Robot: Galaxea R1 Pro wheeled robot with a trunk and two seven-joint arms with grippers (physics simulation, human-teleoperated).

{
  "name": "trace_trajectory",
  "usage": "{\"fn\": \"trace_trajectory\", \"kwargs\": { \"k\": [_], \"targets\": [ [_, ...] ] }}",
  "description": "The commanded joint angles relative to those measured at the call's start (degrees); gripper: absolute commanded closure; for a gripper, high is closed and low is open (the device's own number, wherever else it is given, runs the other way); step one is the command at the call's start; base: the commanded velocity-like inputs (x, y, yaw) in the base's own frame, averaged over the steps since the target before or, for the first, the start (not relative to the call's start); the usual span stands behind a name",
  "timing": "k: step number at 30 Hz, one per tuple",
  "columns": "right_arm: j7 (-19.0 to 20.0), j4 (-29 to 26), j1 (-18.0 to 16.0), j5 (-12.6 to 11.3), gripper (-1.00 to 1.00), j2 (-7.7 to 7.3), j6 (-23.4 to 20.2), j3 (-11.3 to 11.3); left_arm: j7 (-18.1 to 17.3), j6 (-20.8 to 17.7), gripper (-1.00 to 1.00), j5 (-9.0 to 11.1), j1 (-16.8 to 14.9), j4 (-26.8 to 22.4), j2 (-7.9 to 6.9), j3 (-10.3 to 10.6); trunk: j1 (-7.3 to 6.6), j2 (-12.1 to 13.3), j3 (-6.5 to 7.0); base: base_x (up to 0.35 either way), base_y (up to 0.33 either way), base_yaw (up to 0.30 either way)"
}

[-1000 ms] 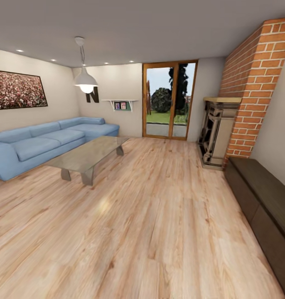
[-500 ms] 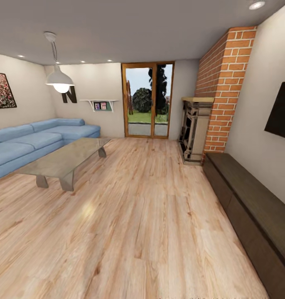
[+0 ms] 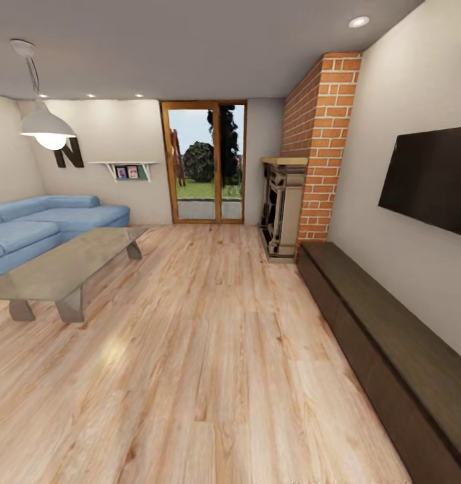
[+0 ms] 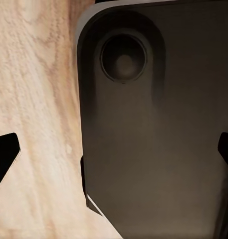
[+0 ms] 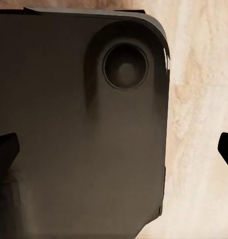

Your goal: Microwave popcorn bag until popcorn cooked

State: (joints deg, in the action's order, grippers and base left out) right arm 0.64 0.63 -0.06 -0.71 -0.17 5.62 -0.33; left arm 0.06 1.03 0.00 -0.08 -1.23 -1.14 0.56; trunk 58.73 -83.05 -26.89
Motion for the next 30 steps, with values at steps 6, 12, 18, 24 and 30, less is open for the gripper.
{"fn": "trace_trajectory", "kwargs": {
  "k": [6,12,18,24,30],
  "targets": [
    [0.07,0.07,0.01,-0.08,-1.0,0.0,0.27,-0.02,0.01,0.11,-1.0,-0.02,-0.01,0.0,-0.01,0.06,0.0,-0.02,-0.04,0.0,0.0,-0.296],
    [0.07,0.07,-0.02,-0.08,-1.0,0.0,0.27,-0.02,0.01,0.11,-1.0,0.0,-0.01,0.0,-0.01,0.06,0.0,-0.02,-0.04,0.0,0.0,-0.296],
    [0.07,0.07,0.03,-0.08,-1.0,0.0,0.27,-0.02,-0.02,0.11,-1.0,0.0,-0.01,0.0,-0.01,0.06,0.0,-0.02,-0.04,0.0,0.0,-0.296],
    [0.07,0.07,0.02,-0.08,-1.0,0.0,0.27,-0.05,-0.05,0.11,-1.0,0.12,-0.01,0.0,0.06,-0.2,0.0,-0.02,-0.04,0.0,0.0,-0.296],
    [0.07,0.07,0.01,-0.08,-1.0,0.0,0.27,-0.1,-0.06,0.07,-1.0,0.27,-0.01,-0.02,3.54,-0.68,0.0,-0.02,-0.04,0.0,0.0,-0.296]
  ]
}}
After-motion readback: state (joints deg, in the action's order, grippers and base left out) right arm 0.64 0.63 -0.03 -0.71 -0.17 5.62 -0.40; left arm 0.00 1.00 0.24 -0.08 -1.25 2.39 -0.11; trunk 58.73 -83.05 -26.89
